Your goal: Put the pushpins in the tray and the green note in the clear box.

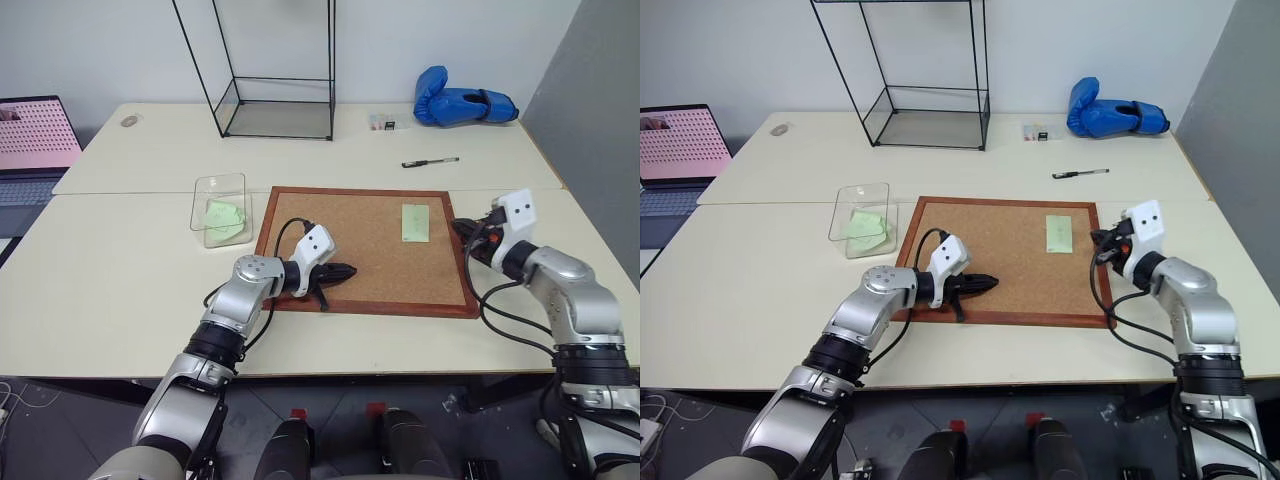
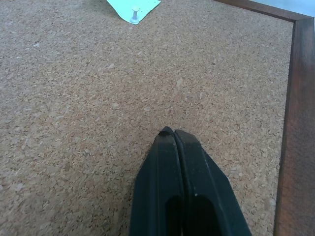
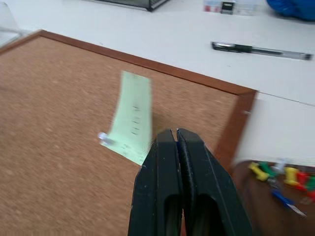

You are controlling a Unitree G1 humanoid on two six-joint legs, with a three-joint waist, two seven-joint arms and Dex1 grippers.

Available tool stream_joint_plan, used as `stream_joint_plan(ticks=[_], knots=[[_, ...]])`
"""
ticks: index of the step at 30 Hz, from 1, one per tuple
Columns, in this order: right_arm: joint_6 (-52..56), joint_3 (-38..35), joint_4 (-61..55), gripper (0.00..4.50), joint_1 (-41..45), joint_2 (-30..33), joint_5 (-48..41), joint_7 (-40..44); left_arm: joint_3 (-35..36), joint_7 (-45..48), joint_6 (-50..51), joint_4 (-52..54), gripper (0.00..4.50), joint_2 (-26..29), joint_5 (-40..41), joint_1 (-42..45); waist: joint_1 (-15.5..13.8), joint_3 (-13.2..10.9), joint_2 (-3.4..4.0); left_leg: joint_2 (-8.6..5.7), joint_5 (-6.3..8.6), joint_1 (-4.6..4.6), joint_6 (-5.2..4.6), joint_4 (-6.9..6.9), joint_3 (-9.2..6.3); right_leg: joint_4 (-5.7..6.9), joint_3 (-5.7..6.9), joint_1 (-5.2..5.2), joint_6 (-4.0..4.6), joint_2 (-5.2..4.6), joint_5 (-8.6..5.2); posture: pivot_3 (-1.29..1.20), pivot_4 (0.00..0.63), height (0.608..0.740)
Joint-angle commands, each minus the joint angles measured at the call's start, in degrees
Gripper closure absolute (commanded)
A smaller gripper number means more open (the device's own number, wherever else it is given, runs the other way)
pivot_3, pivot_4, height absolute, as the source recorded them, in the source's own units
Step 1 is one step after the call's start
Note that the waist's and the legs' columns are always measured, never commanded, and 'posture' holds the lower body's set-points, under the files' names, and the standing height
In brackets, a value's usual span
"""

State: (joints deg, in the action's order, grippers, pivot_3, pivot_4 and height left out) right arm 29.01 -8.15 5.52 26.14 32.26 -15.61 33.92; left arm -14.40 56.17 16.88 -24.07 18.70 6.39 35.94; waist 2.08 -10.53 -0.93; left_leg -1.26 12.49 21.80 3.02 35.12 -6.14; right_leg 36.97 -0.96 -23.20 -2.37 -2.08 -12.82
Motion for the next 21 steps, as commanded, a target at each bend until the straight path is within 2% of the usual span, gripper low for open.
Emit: stream_joint_plan(ticks=[1,4,11,21], knots=[[-6.63,1.76,4.83,4.46,1.1,3.54,7.17,-2.69,-2.65,0.96,1.28,-3.32,4.5,0.29,-2.39,-1.6,0.01,0.0,0.0,0.0,0.0,0.0,0.0,0.0,0.0,-0.01,0.0,0.0,0.0,0.0,0.0,0.0,0.15,0.74],[-11.53,4.69,10.36,4.46,2.15,5.24,13.04,-5.33,-2.64,1.06,1.15,-3.61,4.5,0.19,-2.43,-1.39,-0.02,0.0,0.0,-0.01,0.0,0.0,0.0,0.0,0.01,-0.01,-0.01,0.0,0.0,0.0,0.0,0.0,0.15,0.74],[-14.96,6.06,19.68,4.46,5.32,4.9,16.59,-7.61,-2.51,0.94,1.12,-3.63,4.5,0.2,-2.51,-1.33,0.01,0.0,0.0,-0.01,0.0,-0.02,0.0,0.0,0.04,0.0,-0.03,0.0,-0.01,0.0,0.0,0.0,0.15,0.74],[-15.63,4.94,22.93,2.65,7.51,4.69,16.23,-8.52,-2.49,1.02,1.24,-3.31,4.5,0.47,-2.52,-1.61,-0.01,0.0,0.0,-0.01,0.0,-0.01,0.0,0.01,0.03,0.01,-0.03,0.0,0.0,0.0,0.01,0.0,0.15,0.74]])
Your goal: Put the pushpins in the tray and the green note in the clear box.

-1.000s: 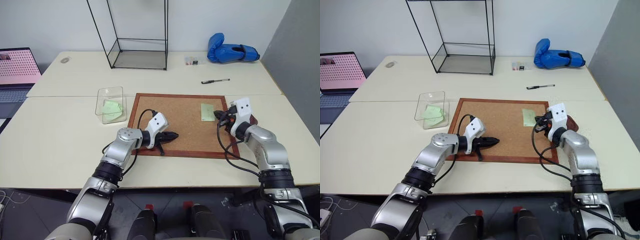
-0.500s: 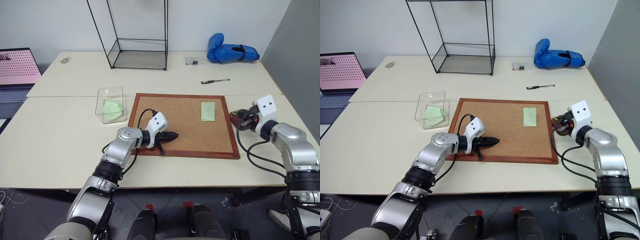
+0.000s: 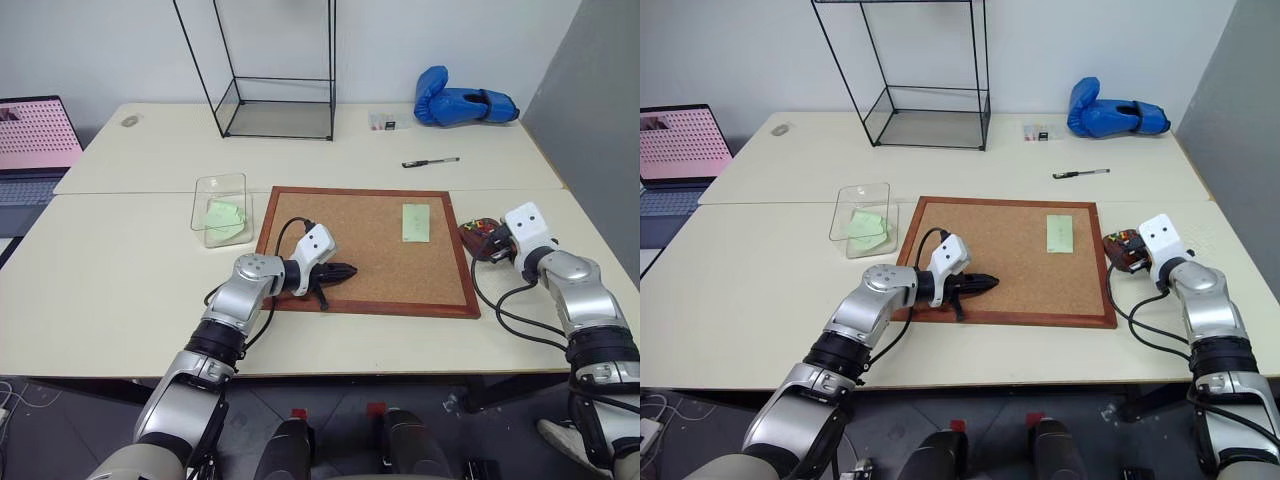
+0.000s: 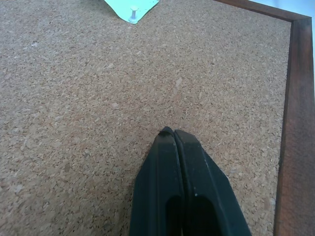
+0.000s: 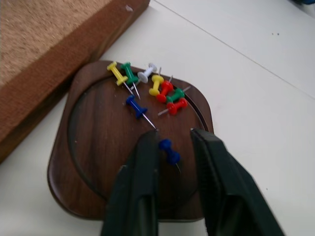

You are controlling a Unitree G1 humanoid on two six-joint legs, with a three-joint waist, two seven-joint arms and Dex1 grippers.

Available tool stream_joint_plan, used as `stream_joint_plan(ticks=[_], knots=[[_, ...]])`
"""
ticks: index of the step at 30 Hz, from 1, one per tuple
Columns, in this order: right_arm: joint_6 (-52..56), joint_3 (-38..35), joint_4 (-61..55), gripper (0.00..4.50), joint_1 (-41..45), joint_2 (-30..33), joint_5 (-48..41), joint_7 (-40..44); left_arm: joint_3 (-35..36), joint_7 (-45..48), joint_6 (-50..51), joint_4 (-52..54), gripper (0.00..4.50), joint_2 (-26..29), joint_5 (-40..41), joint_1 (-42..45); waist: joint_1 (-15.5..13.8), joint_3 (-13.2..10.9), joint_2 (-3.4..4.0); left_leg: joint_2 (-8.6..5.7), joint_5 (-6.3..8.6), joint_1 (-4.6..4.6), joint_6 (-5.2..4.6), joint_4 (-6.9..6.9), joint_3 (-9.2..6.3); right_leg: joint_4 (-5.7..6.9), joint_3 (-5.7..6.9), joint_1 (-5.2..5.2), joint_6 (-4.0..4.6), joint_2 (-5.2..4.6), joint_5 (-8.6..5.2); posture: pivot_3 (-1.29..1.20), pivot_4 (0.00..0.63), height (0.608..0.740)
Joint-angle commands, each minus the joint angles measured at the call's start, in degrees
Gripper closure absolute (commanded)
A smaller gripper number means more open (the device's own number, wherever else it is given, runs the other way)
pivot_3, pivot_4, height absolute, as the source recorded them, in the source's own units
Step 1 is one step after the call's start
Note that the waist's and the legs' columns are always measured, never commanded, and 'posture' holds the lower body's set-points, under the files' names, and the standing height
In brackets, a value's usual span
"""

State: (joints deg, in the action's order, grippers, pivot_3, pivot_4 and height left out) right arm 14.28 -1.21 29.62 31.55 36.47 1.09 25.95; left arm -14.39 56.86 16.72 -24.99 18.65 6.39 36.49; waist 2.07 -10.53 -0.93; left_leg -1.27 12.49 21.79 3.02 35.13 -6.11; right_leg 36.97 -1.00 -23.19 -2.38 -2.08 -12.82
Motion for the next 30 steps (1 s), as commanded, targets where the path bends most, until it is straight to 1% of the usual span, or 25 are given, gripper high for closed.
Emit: stream_joint_plan(ticks=[1,5,12,13,19,22,25,30], knots=[[-0.67,-2.41,-1.6,2.54,2.13,0.49,-0.94,-0.43,-2.5,0.33,1.37,-2.43,4.5,0.5,-2.51,-2.14,0.0,0.0,0.0,0.0,0.0,0.0,0.0,0.0,0.0,0.0,0.0,0.0,0.0,0.0,0.0,0.0,0.15,0.74],[1.27,-4.0,-3.63,1.7,2.09,0.55,-2.82,0.33,-2.53,0.32,1.21,-2.54,4.5,0.38,-2.51,-2.14,0.0,0.0,0.0,0.0,0.0,0.01,0.0,0.0,-0.01,-0.01,0.01,0.0,0.0,0.0,0.0,0.0,0.15,0.74],[3.81,-4.76,-5.12,0.32,1.7,0.98,-3.86,1.38,-2.69,0.31,0.85,-3.17,4.5,0.02,-2.63,-1.8,0.0,0.0,0.0,0.0,0.0,0.0,0.0,0.0,-0.01,0.0,0.01,0.0,0.0,0.0,0.0,0.0,0.15,0.74],[4.15,-4.69,-5.34,0.06,1.65,1.08,-3.89,1.68,-2.71,0.31,0.79,-3.23,4.5,0.0,-2.65,-1.78,0.0,0.0,0.0,0.0,0.0,0.01,0.0,0.0,-0.01,0.0,0.01,0.0,0.0,0.0,0.0,0.0,0.15,0.74],[3.93,-5.42,-6.69,0.06,1.27,0.67,-4.84,1.8,-2.73,0.18,0.52,-3.51,4.5,-0.1,-2.75,-1.72,-0.01,0.0,0.0,0.0,0.0,0.01,0.0,0.0,-0.01,0.0,0.01,0.0,0.0,0.0,0.0,0.0,0.15,0.74],[5.56,-7.11,-14.0,0.06,-0.86,-1.26,-12.1,8.05,-2.62,0.17,0.55,-3.44,4.5,0.02,-2.71,-1.83,-0.03,0.0,0.0,0.0,0.0,0.01,0.0,0.0,-0.02,0.0,0.01,0.0,0.0,0.0,0.0,0.0,0.15,0.74],[8.04,-5.77,-19.04,0.06,-3.35,-2.37,-15.23,12.35,-2.63,0.19,0.43,-3.7,4.5,0.01,-2.76,-1.7,-0.03,0.0,0.0,0.01,0.0,0.0,0.0,0.0,-0.03,0.0,0.02,0.0,0.0,0.0,0.0,0.0,0.15,0.74],[11.4,-3.47,-24.31,0.06,-5.68,-4.81,-17.54,14.47,-2.63,0.28,0.13,-4.27,4.5,-0.13,-2.81,-1.33,-0.06,0.01,-0.01,0.0,0.0,0.0,0.0,0.01,-0.04,0.0,0.03,0.02,-0.01,0.0,0.0,0.0,0.15,0.74]])
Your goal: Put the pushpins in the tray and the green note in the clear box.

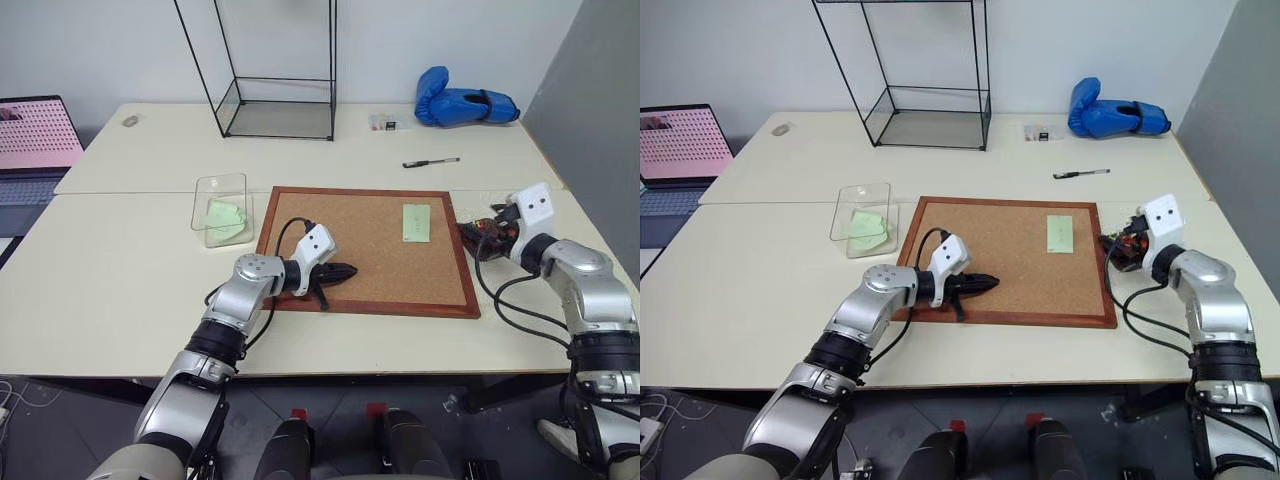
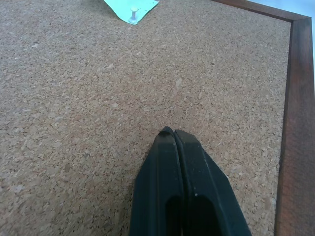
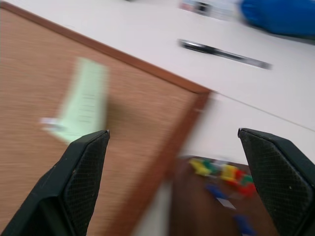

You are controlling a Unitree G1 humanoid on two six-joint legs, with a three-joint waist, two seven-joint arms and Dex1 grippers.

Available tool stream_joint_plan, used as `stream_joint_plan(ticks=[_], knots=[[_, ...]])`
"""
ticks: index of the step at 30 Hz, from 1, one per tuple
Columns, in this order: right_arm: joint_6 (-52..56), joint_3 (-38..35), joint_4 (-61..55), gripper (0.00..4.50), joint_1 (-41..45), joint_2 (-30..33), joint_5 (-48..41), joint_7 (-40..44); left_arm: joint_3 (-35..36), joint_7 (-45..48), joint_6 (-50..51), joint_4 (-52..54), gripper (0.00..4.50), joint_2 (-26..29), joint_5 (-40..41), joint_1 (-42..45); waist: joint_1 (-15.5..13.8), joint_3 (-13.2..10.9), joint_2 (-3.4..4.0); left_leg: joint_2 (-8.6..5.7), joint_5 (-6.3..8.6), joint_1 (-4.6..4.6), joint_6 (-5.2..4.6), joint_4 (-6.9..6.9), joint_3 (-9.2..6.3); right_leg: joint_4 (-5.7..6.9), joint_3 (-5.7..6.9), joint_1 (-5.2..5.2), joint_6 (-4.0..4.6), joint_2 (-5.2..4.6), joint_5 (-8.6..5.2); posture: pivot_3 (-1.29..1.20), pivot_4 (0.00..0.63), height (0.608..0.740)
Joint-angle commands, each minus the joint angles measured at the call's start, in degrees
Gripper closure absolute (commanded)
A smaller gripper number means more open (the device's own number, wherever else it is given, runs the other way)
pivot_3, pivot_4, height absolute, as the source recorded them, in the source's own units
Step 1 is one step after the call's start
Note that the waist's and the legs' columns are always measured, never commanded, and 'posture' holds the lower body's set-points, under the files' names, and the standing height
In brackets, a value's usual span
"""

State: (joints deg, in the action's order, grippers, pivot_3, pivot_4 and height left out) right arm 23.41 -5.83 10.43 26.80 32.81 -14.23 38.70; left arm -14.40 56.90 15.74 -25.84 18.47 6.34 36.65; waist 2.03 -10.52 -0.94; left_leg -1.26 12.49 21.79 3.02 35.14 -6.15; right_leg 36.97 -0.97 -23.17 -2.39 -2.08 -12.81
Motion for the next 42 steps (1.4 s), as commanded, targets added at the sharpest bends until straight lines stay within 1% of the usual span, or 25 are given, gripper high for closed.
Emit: stream_joint_plan(ticks=[1,5,15,17,18,20,22,23,24,26,27,29,30,35,37,38,39,42], knots=[[2.93,2.38,-5.99,0.06,-1.14,-2.04,-2.56,2.26,-2.61,0.25,1.08,-3.45,4.5,0.03,-2.75,-1.44,-0.01,0.0,0.0,0.0,0.0,0.0,0.0,0.0,-0.01,0.0,0.01,0.0,0.0,0.0,0.0,0.0,0.15,0.74],[2.44,5.77,-4.3,0.06,0.3,-5.28,-1.05,1.96,-2.64,0.27,0.96,-3.61,4.5,-0.01,-2.79,-1.26,-0.02,0.01,0.0,0.01,0.0,-0.01,0.0,0.01,-0.02,0.01,0.01,0.0,0.0,0.0,0.0,0.0,0.15,0.74],[-5.65,7.58,10.88,0.06,8.53,-10.6,3.57,-1.19,-2.54,0.28,1.16,-3.17,4.5,0.21,-2.77,-1.21,-0.09,0.01,0.0,0.01,0.0,-0.02,0.0,0.01,-0.04,0.02,0.04,0.0,0.0,0.0,0.0,0.0,0.15,0.74],[-7.67,7.65,14.81,0.42,10.28,-11.11,4.77,-1.95,-2.5,0.29,1.26,-2.88,4.5,0.39,-2.76,-1.35,-0.08,0.01,0.0,0.0,0.0,-0.01,0.0,0.01,-0.04,0.02,0.03,0.0,0.0,0.0,0.0,0.0,0.15,0.74],[-8.72,7.75,16.57,0.53,10.92,-11.25,5.45,-2.23,-2.47,0.29,1.31,-2.73,4.5,0.49,-2.75,-1.43,-0.08,0.01,0.0,0.0,0.0,-0.02,0.0,0.01,-0.03,0.02,0.03,0.0,0.0,0.0,0.01,0.0,0.15,0.74],[-10.44,7.82,19.47,0.96,11.78,-11.5,6.33,-2.45,-2.42,0.26,1.37,-2.57,4.5,0.6,-2.74,-1.56,-0.08,0.01,0.0,0.0,0.0,-0.02,0.0,0.01,-0.02,0.02,0.02,-0.01,0.0,0.0,0.01,0.0,0.15,0.74],[-11.47,7.7,21.39,1.17,12.27,-11.74,6.71,-2.57,-2.39,0.23,1.4,-2.5,4.5,0.64,-2.73,-1.62,-0.06,0.01,0.0,0.0,0.0,-0.02,0.0,0.01,-0.03,0.03,0.03,-0.01,0.01,0.0,0.01,0.0,0.15,0.74],[-11.95,7.61,22.14,1.47,12.44,-11.84,6.89,-2.55,-2.39,0.23,1.42,-2.44,4.5,0.66,-2.72,-1.66,-0.05,0.01,0.0,0.01,0.0,-0.02,0.0,0.01,-0.03,0.02,0.03,-0.01,0.01,0.0,0.01,0.0,0.15,0.74],[-12.42,7.64,22.66,1.61,12.5,-11.85,7.07,-2.43,-2.39,0.24,1.46,-2.35,4.5,0.68,-2.71,-1.7,-0.05,0.01,0.0,0.01,0.0,-0.02,0.0,0.01,-0.03,0.02,0.03,-0.01,0.01,0.0,0.01,0.0,0.15,0.74],[-13.27,7.88,23.22,2.05,12.39,-11.7,7.44,-2.1,-2.42,0.28,1.51,-2.21,4.5,0.73,-2.69,-1.77,-0.02,0.02,0.01,0.0,0.0,-0.02,0.0,0.01,-0.02,0.04,0.01,-0.01,0.01,0.0,0.01,0.0,0.15,0.74],[-13.66,7.97,23.48,2.17,12.33,-11.64,7.6,-2.0,-2.42,0.28,1.45,-2.29,4.5,0.73,-2.69,-1.76,0.01,0.02,0.01,0.01,0.0,-0.03,0.0,0.01,-0.02,0.04,0.01,0.0,0.01,0.0,0.01,0.0,0.15,0.74],[-14.2,7.95,23.82,2.63,12.26,-11.58,7.82,-1.9,-2.43,0.29,1.37,-2.4,4.5,0.74,-2.69,-1.74,0.02,0.02,0.01,0.01,0.0,-0.03,0.0,0.01,-0.02,0.05,0.01,-0.01,0.01,0.0,0.01,0.0,0.15,0.74],[-14.33,7.9,23.92,2.74,12.25,-11.58,7.88,-1.87,-2.44,0.29,1.35,-2.42,4.5,0.74,-2.69,-1.74,0.02,0.02,0.01,0.01,0.0,-0.03,0.0,0.01,-0.02,0.05,0.01,-0.01,0.01,0.0,0.01,0.0,0.15,0.74],[-14.85,7.78,23.15,3.65,11.81,-11.36,8.2,-1.24,-2.49,0.34,1.27,-2.48,4.5,0.72,-2.71,-1.68,0.04,0.02,0.01,0.01,0.0,-0.03,0.0,0.01,-0.02,0.05,0.01,-0.01,0.01,0.0,0.01,0.0,0.15,0.74],[-14.91,7.73,22.88,4.09,11.78,-11.32,8.03,-1.03,-2.5,0.35,1.18,-2.6,4.5,0.72,-2.73,-1.63,0.04,0.02,0.01,0.01,0.0,-0.03,0.0,0.01,-0.02,0.05,0.01,-0.01,0.01,0.01,0.01,0.0,0.15,0.74],[-14.91,7.66,22.43,4.4,11.7,-11.25,7.79,-0.72,-2.51,0.36,1.19,-2.6,4.5,0.72,-2.73,-1.63,0.04,0.02,0.01,0.01,0.0,-0.03,0.0,0.01,-0.02,0.05,0.01,-0.01,0.01,0.01,0.01,0.0,0.15,0.74],[-14.89,7.56,21.92,4.48,11.62,-11.19,7.56,-0.43,-2.51,0.36,1.21,-2.58,4.5,0.72,-2.73,-1.64,0.04,0.02,0.01,0.0,0.0,-0.03,0.0,0.01,-0.02,0.05,0.0,-0.01,0.01,0.0,0.01,0.0,0.15,0.74],[-14.83,7.28,20.31,4.48,11.55,-11.07,7.02,0.19,-2.51,0.34,1.28,-2.54,4.5,0.71,-2.73,-1.66,0.04,0.02,0.01,0.01,0.0,-0.03,0.0,0.01,-0.02,0.05,0.01,-0.01,0.01,0.0,0.01,0.0,0.15,0.74]])
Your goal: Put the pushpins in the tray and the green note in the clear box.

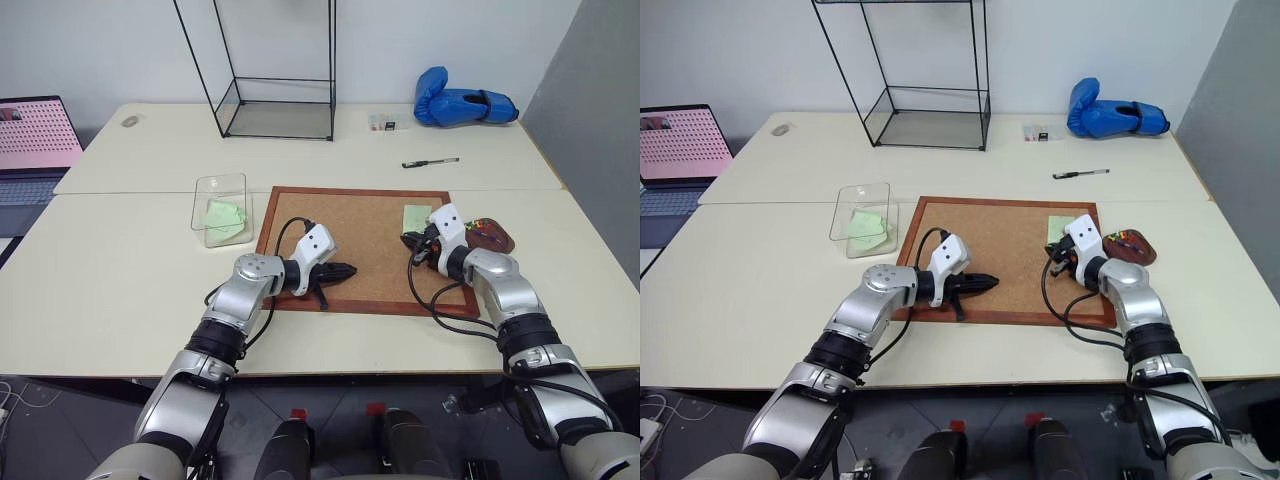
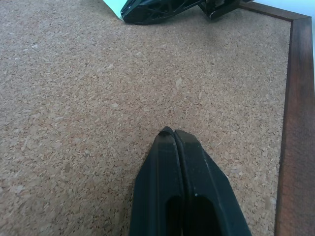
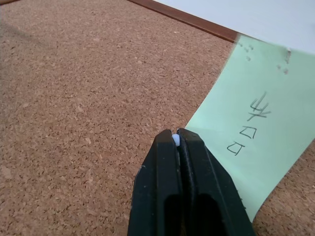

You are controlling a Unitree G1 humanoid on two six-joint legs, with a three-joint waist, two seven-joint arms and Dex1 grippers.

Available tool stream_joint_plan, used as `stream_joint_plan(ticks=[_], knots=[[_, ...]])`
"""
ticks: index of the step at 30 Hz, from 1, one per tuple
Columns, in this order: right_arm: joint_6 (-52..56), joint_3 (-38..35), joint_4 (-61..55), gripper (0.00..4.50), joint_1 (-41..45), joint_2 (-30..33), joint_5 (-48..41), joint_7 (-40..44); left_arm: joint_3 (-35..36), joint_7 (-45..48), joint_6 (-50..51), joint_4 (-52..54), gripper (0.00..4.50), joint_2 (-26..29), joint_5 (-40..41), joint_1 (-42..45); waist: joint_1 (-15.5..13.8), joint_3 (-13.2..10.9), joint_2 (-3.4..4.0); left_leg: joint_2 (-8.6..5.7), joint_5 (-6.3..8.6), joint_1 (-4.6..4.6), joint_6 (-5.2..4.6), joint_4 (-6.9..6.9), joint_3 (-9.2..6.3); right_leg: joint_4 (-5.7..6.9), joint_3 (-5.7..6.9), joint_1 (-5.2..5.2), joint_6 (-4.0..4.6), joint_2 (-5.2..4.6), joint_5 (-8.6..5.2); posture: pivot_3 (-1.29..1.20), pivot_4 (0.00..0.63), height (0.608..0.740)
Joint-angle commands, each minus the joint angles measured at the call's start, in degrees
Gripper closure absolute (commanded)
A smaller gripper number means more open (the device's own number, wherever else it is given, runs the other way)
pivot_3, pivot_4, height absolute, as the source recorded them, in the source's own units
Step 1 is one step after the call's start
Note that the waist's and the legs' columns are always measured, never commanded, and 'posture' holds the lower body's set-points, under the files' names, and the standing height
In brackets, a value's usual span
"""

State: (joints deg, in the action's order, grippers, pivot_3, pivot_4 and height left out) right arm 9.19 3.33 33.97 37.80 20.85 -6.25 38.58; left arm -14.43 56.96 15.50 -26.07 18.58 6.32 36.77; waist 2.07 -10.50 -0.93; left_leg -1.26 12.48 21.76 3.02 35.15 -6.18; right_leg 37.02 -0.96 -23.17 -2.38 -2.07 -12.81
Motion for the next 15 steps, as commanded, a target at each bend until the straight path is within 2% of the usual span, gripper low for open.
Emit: stream_joint_plan(ticks=[1,15], knots=[[-0.56,-1.99,-3.91,4.48,0.58,0.97,-1.17,0.51,-2.48,0.26,1.55,-2.28,4.5,0.59,-2.71,-1.8,-0.01,0.0,0.0,0.0,0.0,0.01,0.0,0.0,0.0,0.0,0.01,0.0,0.0,0.0,0.0,0.0,0.15,0.74],[2.55,-0.7,-16.88,4.48,-0.42,4.12,-2.52,5.88,-1.79,-0.58,1.76,-2.53,4.5,-0.24,-2.13,-1.56,-0.04,0.0,0.0,0.0,0.0,0.03,0.0,0.0,-0.01,-0.02,0.01,-0.02,0.0,0.0,0.0,0.0,0.15,0.74]])
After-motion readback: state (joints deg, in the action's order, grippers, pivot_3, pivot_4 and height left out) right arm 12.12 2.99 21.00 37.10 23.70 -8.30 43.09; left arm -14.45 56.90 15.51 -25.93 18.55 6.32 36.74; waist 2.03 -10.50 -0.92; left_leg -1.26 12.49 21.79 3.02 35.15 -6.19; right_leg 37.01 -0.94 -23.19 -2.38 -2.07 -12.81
